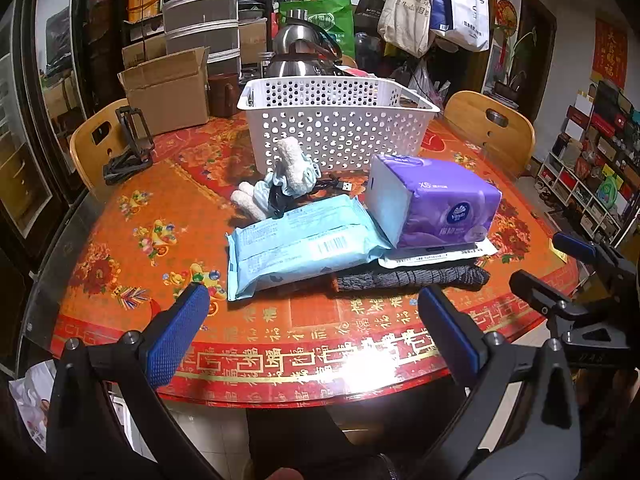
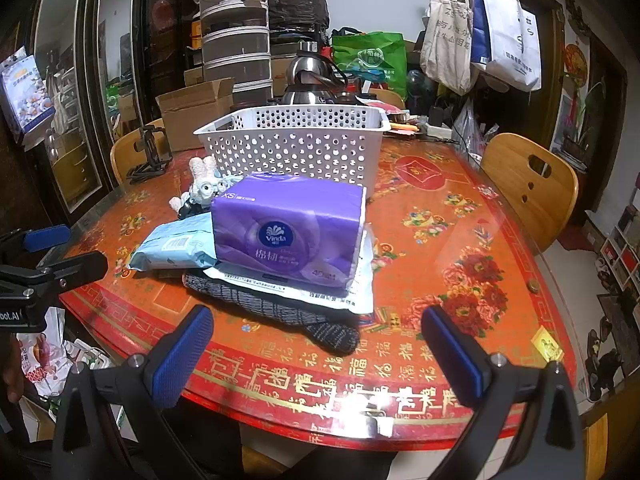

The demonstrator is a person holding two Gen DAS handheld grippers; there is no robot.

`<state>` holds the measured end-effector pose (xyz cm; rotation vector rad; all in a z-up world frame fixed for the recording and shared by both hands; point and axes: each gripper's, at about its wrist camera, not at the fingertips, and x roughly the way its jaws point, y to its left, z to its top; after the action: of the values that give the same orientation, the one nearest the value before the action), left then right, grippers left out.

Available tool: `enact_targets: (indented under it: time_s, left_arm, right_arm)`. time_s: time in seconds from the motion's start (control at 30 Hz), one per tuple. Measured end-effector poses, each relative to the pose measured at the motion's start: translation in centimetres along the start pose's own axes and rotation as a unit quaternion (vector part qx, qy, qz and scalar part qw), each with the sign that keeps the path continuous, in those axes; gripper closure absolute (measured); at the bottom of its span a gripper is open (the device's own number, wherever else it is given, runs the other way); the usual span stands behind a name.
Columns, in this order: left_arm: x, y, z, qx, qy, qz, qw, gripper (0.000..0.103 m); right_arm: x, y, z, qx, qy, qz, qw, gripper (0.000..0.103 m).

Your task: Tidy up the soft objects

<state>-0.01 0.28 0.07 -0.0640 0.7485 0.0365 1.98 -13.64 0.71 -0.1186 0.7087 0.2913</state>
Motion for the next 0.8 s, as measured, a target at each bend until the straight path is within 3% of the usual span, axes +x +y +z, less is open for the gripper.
enact_targets:
  time_s: [0.8]
  left_arm:
    - [-0.01, -0.03, 0.14, 0.002, -0.002, 0.001, 1.0, 0.0]
  right_arm:
    - [0.03, 0.02, -0.03, -0.001, 0.001, 0.002, 1.0, 0.0]
